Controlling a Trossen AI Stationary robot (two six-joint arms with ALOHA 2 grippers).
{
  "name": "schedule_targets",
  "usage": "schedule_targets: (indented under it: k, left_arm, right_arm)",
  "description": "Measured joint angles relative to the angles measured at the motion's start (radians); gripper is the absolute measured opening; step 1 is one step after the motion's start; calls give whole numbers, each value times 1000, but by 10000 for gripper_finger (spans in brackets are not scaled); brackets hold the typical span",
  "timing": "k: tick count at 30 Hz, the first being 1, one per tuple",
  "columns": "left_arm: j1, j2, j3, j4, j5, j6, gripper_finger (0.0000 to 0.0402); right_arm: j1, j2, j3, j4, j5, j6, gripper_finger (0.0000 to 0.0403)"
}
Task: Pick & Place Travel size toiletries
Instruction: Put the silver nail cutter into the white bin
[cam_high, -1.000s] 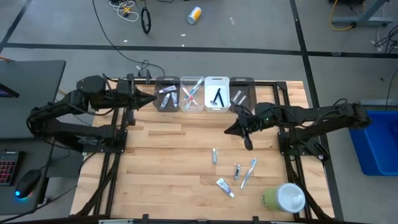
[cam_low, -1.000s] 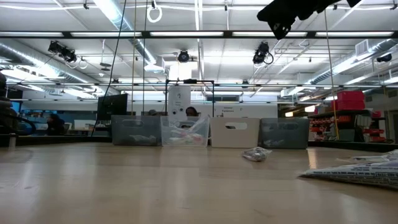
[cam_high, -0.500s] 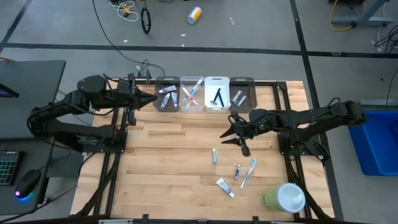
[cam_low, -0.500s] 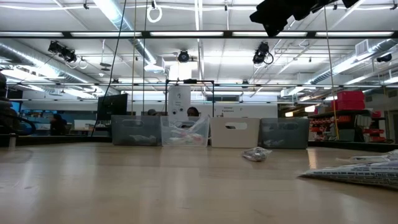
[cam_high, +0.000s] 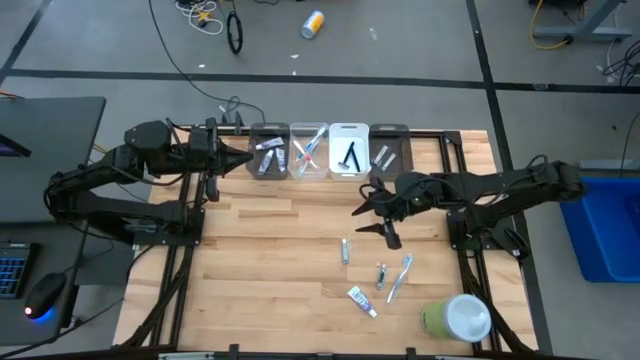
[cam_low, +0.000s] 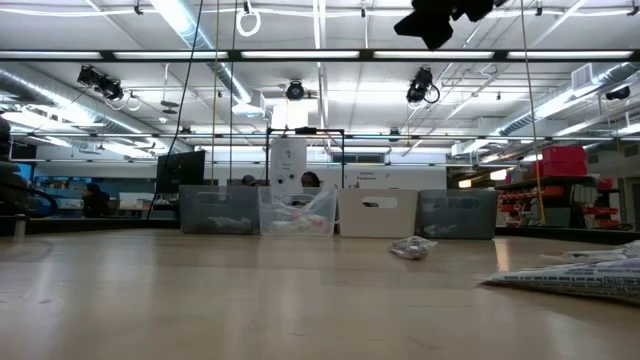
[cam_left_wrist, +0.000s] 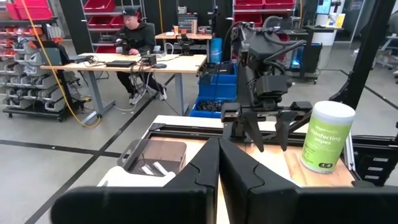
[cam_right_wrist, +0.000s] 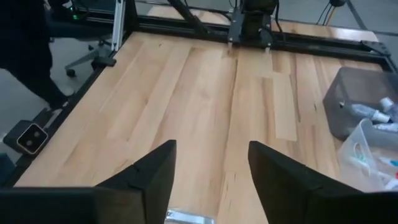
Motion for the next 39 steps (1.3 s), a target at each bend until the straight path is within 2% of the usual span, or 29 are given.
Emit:
schedule_targets:
  k: [7, 14, 24, 27, 32, 39]
  left_arm:
    - [0, 0, 0, 2, -2, 2, 9]
    - [0, 0, 0, 2, -2, 4, 12]
    - [0, 0, 0, 3, -34, 45, 16]
    - [0, 0, 0, 3, -45, 46, 11]
    - [0, 0, 0, 3, -48, 46, 11]
    - [0, 0, 0, 3, -48, 45, 17]
  right_arm:
    - [2, 91, 120, -131, -53, -57, 225]
    - [2, 219, 216, -232, -63, -129, 211]
    - [6, 385, 231, -342, -106, -335, 191]
    - [15, 430, 231, -362, -92, -417, 190]
    - [48, 488, 231, -351, 8, -527, 207]
    - [88, 541, 231, -350, 34, -685, 234]
